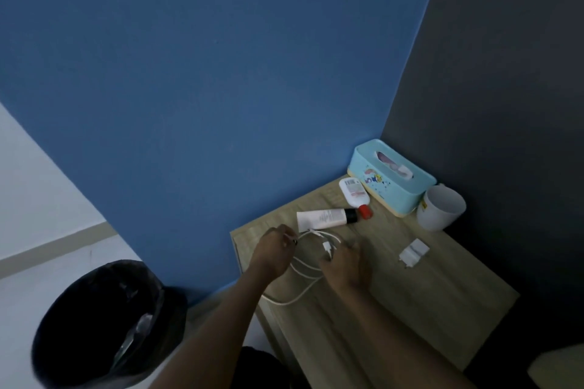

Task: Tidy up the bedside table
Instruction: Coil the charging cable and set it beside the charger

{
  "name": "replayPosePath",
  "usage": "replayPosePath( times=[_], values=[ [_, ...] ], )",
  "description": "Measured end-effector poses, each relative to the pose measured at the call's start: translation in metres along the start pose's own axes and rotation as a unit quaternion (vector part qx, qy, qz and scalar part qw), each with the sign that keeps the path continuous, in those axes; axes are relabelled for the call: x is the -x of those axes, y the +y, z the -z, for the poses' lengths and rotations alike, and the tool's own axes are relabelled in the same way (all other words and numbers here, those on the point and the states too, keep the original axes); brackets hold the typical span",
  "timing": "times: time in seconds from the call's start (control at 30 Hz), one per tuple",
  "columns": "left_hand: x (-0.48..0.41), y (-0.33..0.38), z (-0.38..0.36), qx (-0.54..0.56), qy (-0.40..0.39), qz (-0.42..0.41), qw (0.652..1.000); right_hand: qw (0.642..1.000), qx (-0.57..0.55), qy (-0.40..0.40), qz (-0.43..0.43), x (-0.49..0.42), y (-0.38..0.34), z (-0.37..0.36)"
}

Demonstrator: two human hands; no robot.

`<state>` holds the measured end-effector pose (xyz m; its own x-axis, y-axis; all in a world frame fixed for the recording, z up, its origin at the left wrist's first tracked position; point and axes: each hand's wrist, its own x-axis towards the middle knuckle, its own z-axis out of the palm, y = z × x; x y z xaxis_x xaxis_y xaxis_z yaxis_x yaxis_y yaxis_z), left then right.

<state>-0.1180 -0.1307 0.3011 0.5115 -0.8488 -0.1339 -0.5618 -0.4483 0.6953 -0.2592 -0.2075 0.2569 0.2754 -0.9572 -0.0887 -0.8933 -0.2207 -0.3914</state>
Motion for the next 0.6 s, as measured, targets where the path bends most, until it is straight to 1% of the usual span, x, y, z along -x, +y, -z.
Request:
replayPosePath(
  times=[0.1,0.17,0.23,0.3,0.33,0.4,0.43,0.5,0.53,0.57,0.6],
  values=[
    [-0.004,0.006,0.001,-0.009,0.0,-0.016,1.0,0.999,0.035,-0.002,0.02,-0.006,-0.002,0.012],
    [-0.003,0.015,0.002,-0.004,-0.003,-0.033,0.999,0.998,0.017,0.015,0.054,-0.006,-0.005,0.032],
    [-0.001,0.031,0.005,0.002,-0.005,-0.06,0.998,0.993,-0.039,0.042,0.108,-0.003,-0.008,0.061],
    [0.002,0.052,0.01,0.024,-0.008,-0.111,0.994,0.98,-0.12,0.051,0.153,0.001,-0.012,0.095],
    [0.004,0.065,0.014,0.045,-0.007,-0.13,0.99,0.972,-0.157,0.054,0.169,0.003,-0.013,0.113],
    [0.012,0.098,0.027,0.131,-0.009,-0.119,0.984,0.954,-0.225,0.05,0.19,0.005,-0.018,0.145],
    [0.015,0.115,0.036,0.199,-0.018,-0.099,0.975,0.946,-0.256,0.038,0.194,0.007,-0.02,0.161],
    [0.022,0.148,0.055,0.336,-0.059,-0.057,0.938,0.931,-0.306,0.008,0.199,0.009,-0.023,0.188],
    [0.024,0.162,0.064,0.369,-0.071,-0.055,0.925,0.922,-0.331,-0.003,0.202,0.01,-0.025,0.199],
    [0.027,0.176,0.073,0.382,-0.068,-0.062,0.92,0.913,-0.353,-0.004,0.207,0.01,-0.027,0.21],
    [0.029,0.188,0.081,0.377,-0.045,-0.079,0.922,0.905,-0.367,0.007,0.214,0.009,-0.029,0.22]
  ],
)
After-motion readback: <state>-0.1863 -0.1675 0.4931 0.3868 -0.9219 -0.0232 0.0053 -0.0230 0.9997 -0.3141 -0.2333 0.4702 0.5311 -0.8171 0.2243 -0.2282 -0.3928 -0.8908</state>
